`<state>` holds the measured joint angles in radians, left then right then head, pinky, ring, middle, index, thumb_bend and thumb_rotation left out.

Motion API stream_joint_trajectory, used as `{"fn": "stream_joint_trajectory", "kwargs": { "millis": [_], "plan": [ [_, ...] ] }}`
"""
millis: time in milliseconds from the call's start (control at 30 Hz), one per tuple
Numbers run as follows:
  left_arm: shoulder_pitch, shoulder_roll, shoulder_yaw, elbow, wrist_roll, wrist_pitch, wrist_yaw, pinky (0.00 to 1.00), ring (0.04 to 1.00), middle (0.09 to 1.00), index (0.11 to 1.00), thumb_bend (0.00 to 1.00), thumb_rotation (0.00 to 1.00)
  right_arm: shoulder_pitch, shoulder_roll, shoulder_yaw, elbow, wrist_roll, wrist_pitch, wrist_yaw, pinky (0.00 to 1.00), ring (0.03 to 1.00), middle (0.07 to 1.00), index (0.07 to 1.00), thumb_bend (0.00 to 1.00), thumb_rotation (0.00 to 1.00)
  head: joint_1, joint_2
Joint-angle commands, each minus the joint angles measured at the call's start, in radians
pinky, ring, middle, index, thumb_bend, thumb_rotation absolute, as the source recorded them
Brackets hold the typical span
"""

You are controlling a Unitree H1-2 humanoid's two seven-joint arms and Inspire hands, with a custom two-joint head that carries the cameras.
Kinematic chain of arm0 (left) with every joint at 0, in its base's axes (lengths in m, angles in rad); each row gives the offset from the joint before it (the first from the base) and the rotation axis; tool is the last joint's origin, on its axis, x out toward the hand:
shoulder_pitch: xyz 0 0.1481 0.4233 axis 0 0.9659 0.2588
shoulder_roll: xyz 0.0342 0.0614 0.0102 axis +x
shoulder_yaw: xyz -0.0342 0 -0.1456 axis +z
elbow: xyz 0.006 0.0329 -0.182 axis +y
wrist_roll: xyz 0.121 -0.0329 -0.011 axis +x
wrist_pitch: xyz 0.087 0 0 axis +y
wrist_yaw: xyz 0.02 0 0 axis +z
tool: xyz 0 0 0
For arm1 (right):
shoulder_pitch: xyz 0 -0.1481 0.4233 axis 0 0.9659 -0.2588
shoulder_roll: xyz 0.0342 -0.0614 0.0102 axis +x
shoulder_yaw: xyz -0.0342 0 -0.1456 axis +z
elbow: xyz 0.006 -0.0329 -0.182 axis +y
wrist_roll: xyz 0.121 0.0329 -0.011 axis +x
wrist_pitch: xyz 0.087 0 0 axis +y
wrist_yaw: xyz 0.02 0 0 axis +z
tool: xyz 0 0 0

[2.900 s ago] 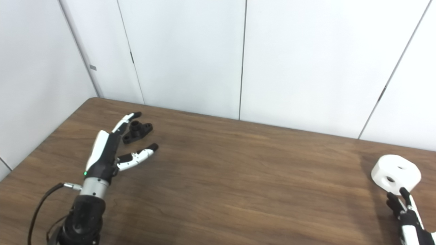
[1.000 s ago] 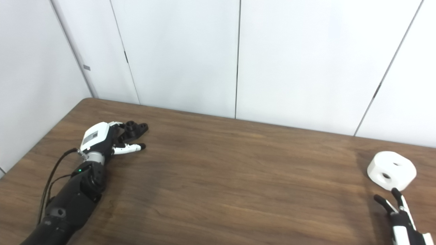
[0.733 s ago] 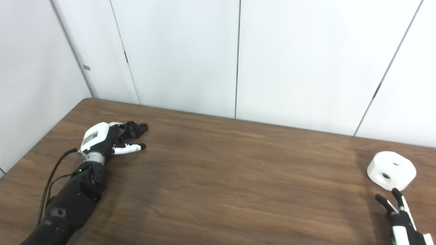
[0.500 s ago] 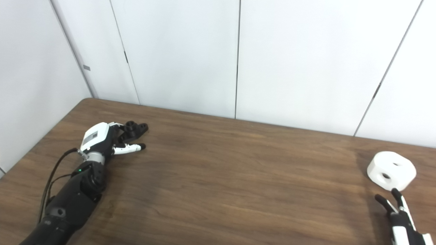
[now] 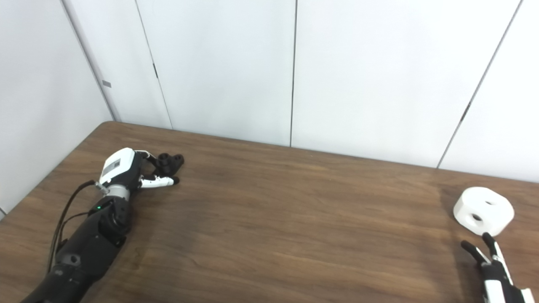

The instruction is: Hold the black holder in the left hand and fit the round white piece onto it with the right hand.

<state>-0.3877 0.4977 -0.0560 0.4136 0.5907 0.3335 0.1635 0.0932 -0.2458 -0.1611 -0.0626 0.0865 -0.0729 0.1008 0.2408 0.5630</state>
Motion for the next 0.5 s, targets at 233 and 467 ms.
{"fn": "stream_joint_trajectory", "kwargs": {
  "millis": [233,467],
  "plan": [
    [-0.035,0.009,0.011,0.017,0.013,-0.041,0.110,0.88,0.877,0.770,0.485,0.52,0.04,0.038,0.019,0.016,0.005,-0.003,0.026,-0.003,1.00,0.961,0.891,0.970,0.61,0.97,-0.003,0.007],
    [-0.023,0.014,0.001,-0.009,0.009,-0.051,0.089,0.82,0.860,0.763,0.485,0.52,0.04,0.038,0.020,0.016,-0.001,0.000,0.025,-0.002,1.00,0.947,0.885,0.966,0.60,0.99,-0.001,0.010]
  ]
}}
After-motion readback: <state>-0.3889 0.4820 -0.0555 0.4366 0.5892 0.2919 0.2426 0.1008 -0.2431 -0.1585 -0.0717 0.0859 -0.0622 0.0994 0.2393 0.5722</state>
